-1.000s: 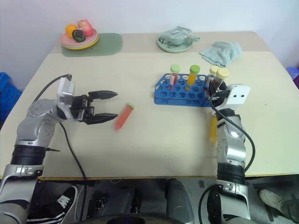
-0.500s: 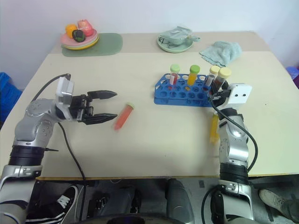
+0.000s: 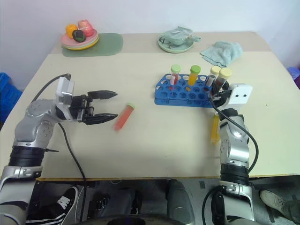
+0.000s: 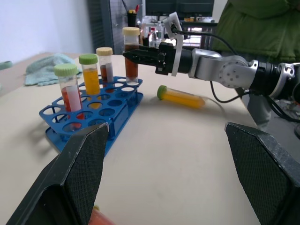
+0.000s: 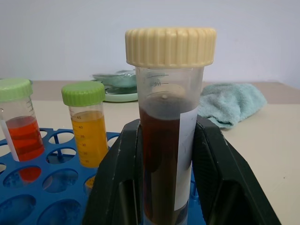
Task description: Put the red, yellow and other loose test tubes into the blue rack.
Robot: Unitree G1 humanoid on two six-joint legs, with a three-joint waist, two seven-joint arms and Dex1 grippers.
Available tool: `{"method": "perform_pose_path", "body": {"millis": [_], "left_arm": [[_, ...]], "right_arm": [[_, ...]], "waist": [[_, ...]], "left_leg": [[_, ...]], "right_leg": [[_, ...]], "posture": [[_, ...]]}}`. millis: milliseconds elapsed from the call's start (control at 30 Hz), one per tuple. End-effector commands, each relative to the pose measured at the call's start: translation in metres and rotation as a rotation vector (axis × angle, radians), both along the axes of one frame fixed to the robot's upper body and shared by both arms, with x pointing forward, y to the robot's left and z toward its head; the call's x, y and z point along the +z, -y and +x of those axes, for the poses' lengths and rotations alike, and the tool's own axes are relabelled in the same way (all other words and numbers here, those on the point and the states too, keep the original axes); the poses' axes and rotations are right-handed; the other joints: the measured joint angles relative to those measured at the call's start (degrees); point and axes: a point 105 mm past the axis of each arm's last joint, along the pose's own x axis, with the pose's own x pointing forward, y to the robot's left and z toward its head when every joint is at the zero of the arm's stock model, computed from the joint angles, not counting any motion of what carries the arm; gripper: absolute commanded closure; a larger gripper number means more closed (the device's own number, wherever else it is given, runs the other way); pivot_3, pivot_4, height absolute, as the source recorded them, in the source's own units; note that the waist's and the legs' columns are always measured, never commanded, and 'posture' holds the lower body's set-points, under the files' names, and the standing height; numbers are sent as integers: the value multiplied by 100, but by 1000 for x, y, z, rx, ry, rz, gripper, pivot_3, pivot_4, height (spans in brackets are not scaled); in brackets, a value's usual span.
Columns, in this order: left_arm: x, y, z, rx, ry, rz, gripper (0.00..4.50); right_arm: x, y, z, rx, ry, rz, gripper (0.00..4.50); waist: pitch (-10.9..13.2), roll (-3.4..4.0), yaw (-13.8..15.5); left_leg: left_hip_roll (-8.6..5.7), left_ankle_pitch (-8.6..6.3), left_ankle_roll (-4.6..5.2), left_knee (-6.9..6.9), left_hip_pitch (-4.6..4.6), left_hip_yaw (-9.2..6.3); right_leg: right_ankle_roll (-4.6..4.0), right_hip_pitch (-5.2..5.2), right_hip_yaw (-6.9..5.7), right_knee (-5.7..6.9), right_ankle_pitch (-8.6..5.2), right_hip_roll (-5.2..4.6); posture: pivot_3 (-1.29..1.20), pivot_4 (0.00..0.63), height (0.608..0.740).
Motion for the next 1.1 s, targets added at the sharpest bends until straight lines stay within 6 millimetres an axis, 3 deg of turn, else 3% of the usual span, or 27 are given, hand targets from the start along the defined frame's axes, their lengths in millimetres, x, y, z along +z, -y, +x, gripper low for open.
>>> {"method": "perform_pose_path", "body": {"millis": [33,400,633,733,967,1033,1100], "left_arm": [[12,-2,-3,-1,44,-8,383],[12,-1,-4,-4,41,-9,383],[12,-1,-4,0,40,-8,383],[12,0,-4,1,38,-10,383],[9,-1,-5,-1,43,-11,383],[8,0,-5,1,37,-23,383],[6,1,-5,-4,38,-25,383]], "right_arm": [[6,-3,-4,6,32,-17,3670],[-3,-7,-5,28,14,-1,3670],[-1,-4,-5,22,15,-1,440],[5,1,-5,5,26,-14,440],[58,23,-15,-5,99,-36,440],[95,32,-20,-4,147,-2,440],[117,41,-23,5,135,51,440]], "waist": [[0,-1,-1],[0,0,2],[0,0,0],[0,0,3],[1,1,12],[2,3,10],[6,12,14]], "left_leg": [[0,0,0,0,0,0],[0,0,0,0,1,-1],[0,0,0,0,1,-1],[0,0,0,0,1,-1],[1,0,0,1,-1,-2],[1,0,0,1,0,-2],[2,0,1,3,-1,1]], "right_leg": [[0,0,0,0,0,0],[0,2,0,0,0,0],[0,2,0,0,0,1],[0,2,0,0,0,0],[0,2,0,-2,0,-1],[0,2,0,-10,0,0],[0,2,2,-10,0,-3]], "posture": [[0,150,740],[0,150,740],[0,150,740],[0,150,740],[0,150,740],[0,150,740],[0,150,740]]}}
